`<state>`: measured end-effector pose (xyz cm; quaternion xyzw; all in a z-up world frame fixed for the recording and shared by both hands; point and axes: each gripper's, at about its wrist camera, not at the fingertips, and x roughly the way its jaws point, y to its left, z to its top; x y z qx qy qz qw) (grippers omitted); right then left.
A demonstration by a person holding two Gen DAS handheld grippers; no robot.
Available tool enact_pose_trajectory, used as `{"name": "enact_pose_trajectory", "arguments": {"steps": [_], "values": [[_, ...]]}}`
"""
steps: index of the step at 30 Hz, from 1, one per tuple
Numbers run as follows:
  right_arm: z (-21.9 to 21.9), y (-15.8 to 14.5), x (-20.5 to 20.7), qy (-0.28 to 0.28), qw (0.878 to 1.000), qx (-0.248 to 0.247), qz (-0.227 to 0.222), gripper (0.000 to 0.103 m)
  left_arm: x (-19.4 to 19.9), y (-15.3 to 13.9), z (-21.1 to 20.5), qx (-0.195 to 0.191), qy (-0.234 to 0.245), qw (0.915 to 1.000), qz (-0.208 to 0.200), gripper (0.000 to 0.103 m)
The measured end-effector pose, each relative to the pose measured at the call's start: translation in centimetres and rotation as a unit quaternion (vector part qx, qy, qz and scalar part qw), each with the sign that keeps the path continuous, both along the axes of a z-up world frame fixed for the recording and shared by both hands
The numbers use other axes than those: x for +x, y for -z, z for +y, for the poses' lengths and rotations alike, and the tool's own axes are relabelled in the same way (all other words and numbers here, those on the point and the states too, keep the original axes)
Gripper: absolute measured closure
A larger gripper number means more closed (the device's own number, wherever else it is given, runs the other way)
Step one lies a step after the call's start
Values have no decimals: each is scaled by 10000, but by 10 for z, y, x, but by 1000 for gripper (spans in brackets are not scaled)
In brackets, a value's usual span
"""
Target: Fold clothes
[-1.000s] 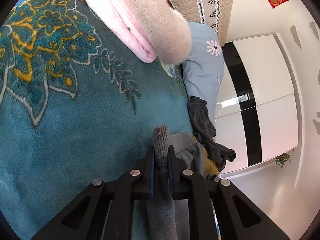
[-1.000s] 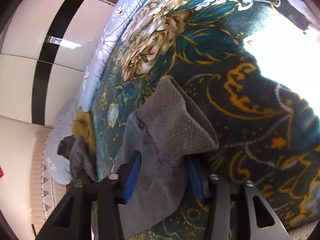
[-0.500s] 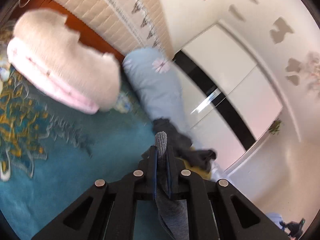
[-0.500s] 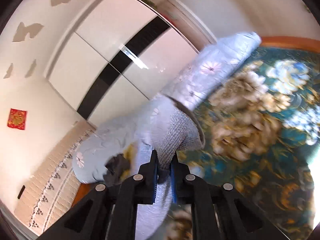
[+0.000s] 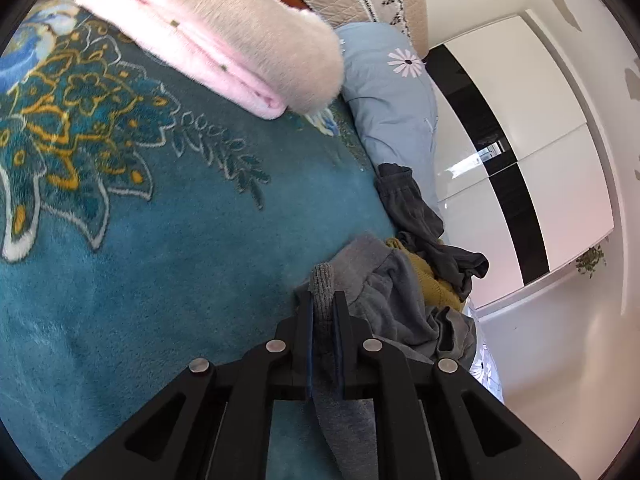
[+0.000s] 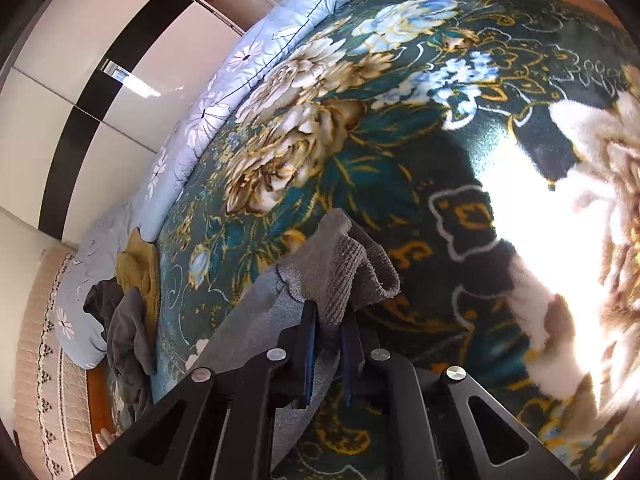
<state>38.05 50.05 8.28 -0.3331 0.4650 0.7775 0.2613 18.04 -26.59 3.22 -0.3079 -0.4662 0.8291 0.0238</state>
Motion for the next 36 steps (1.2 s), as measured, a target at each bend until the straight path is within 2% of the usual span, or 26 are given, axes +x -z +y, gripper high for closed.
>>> {"name": "enact_pose_trajectory", "arguments": {"steps": [3, 6, 7, 10, 14, 15, 16, 19, 21, 23, 25, 27, 29, 31, 32, 35, 36], "values": [[1, 7, 4, 87, 9998, -155, -127, 88, -3, 10, -4, 184, -28, 9994, -280, 92], [2, 13, 3, 87, 9995, -266, -115, 86, 0, 19, -12, 446, -44, 9979, -462, 84], [2, 11, 5, 63, 9997, -215, -140, 82, 1, 21, -12, 485, -41, 9976, -498, 83], [5, -3, 9, 147, 9996, -15, -250, 68, 0, 20, -10, 395, 3, 9976, -564, 83], [8, -44, 17, 609, 9956, 633, -318, 60, -1, 16, -7, 258, -9, 9977, -619, 81], [2, -57, 9, 541, 9939, 893, -354, 58, 0, 14, -7, 187, -40, 9979, -626, 81], [-5, -68, 0, 448, 9918, 1137, -376, 55, 0, 12, -6, 100, -76, 9979, -633, 78], [-59, -85, -63, -499, 9886, 1422, -59, 46, 0, 6, -4, -156, -175, 9975, -673, 68], [-95, -95, -105, -1127, 9805, 1604, 153, 45, 0, 4, -4, -255, -199, 9969, -710, 65], [-142, -97, -153, -1842, 9674, 1717, 277, 44, 1, 3, -5, -269, -204, 9969, -710, 63], [-200, -92, -206, -2627, 9478, 1776, 318, 44, 2, 1, -7, -325, -269, 9967, -690, 62], [-272, -79, -259, -3491, 9153, 2000, 171, 44, 5, -1, -9, -343, -335, 9970, -602, 59], [-331, -69, -291, -4168, 8799, 2282, 79, 44, 7, -4, -13, -359, -396, 9973, -505, 57], [-385, -59, -313, -4732, 8383, 2708, -20, 44, 6, -5, -15, -351, -408, 9974, -483, 57], [-414, -53, -322, -4987, 8101, 3081, -129, 44, 6, -5, -16, -336, -397, 9974, -495, 57], [-457, -37, -338, -5325, 7413, 4062, -436, 44, 1, -4, -15, -267, -303, 9978, -528, 57], [-463, -32, -342, -5363, 7219, 4339, -537, 44, 0, -4, -15, -239, -259, 9979, -537, 57]]}}
